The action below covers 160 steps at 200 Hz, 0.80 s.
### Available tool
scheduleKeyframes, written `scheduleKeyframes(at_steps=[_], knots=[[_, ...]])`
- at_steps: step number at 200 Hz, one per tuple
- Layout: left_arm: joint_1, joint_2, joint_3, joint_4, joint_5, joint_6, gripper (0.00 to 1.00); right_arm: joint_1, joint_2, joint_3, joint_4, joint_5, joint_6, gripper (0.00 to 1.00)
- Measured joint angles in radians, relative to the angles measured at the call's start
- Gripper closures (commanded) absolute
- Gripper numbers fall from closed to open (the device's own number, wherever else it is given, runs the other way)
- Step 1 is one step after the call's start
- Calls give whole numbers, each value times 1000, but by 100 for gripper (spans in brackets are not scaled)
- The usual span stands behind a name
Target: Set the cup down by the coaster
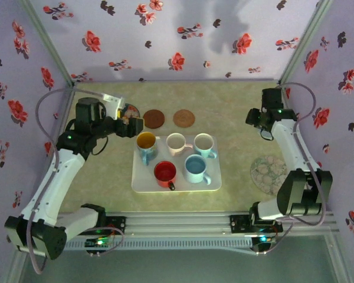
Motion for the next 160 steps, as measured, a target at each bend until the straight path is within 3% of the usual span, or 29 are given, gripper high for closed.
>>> scheduleKeyframes(at_steps=[44,62,160], knots=[[-12,-28,-62,38,-10,10,0,-64,123,64,22,-6,6,78],[-15,-29,-85,55,-12,10,0,-90,176,90,21,0,6,100],[-34,1,-157,150,-16,-8,0,-164,543,388,-50,35,30,100]])
